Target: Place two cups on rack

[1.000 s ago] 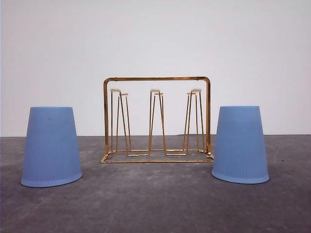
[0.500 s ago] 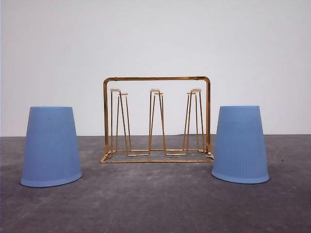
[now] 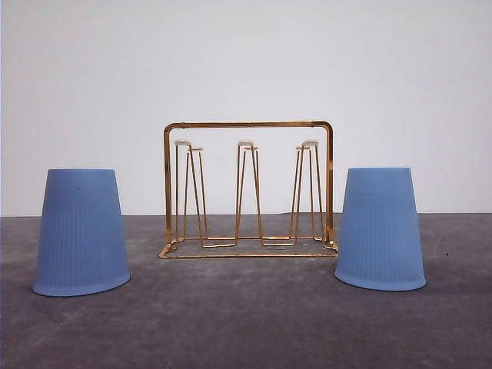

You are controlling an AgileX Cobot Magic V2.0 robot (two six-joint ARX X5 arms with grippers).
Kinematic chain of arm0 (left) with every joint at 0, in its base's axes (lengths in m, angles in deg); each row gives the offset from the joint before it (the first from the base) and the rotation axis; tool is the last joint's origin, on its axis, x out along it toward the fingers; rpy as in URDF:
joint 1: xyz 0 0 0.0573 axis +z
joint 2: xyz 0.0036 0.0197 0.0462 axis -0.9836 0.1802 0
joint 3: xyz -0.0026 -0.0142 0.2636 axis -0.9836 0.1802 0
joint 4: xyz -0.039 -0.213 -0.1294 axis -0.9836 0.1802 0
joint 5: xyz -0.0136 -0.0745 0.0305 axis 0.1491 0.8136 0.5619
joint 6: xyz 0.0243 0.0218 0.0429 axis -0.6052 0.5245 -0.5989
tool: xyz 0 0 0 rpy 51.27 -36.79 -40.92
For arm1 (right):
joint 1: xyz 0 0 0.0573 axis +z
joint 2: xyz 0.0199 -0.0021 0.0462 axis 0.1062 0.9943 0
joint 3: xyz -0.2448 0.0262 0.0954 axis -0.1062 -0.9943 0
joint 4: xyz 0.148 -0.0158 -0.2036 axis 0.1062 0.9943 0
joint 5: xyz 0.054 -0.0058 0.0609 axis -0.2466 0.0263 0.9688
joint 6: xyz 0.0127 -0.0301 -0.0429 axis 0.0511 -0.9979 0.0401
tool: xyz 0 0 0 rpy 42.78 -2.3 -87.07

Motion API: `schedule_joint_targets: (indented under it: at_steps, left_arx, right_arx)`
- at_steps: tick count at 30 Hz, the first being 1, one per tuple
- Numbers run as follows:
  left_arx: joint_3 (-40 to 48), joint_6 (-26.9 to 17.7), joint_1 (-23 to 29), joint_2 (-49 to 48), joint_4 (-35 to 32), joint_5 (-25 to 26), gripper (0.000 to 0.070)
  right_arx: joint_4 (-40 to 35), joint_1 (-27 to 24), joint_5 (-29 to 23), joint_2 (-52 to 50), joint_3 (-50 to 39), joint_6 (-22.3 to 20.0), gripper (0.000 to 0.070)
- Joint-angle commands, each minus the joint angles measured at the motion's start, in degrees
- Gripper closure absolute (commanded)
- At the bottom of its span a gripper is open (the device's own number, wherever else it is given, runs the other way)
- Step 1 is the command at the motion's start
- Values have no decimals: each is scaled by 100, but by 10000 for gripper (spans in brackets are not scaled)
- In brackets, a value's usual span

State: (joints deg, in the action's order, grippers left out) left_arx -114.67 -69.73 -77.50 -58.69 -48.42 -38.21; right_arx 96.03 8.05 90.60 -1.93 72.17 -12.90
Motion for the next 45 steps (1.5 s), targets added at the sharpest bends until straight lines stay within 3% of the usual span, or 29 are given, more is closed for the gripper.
schedule_joint_targets:
  at_steps: [1,6,11,17,24,27,29,30,31,33,45]
  left_arx:
    - [-599,-279,-21,591,238,312,697]
    - [-1758,-720,-270,1973,909,633,697]
    - [-2176,-980,-671,2969,1158,654,698]
    - [-2178,-1145,-1158,3767,1208,641,698]
    - [-2178,-1189,-1345,4270,1220,641,689]
    - [-2178,-1185,-1345,4381,1280,646,573]
    - [-2178,-1185,-1345,4411,1349,646,428]
    - [-2178,-1185,-1345,4417,1375,646,350]
    - [-2178,-1185,-1345,4417,1380,646,277]
    - [-2178,-1182,-1345,4417,1381,646,201]
    - [-2178,-1013,-1353,4417,1342,781,193]
  right_arx:
    - [198,45,78,540,511,-302,696]
    - [1178,215,208,2032,1758,-1066,696]
    - [1955,403,212,3467,2625,-1600,696]
    - [2047,690,208,4682,2856,-1925,696]
    - [2136,845,241,5121,2862,-1943,694]
    - [2142,855,278,5110,2862,-1943,678]
    - [2178,855,277,5108,2862,-1943,526]
    - [2202,855,276,5108,2862,-1945,410]
    - [2206,855,276,5108,2862,-1942,253]
    - [2206,855,273,5108,2862,-1938,21]
    - [2198,855,276,5108,2862,-1936,0]
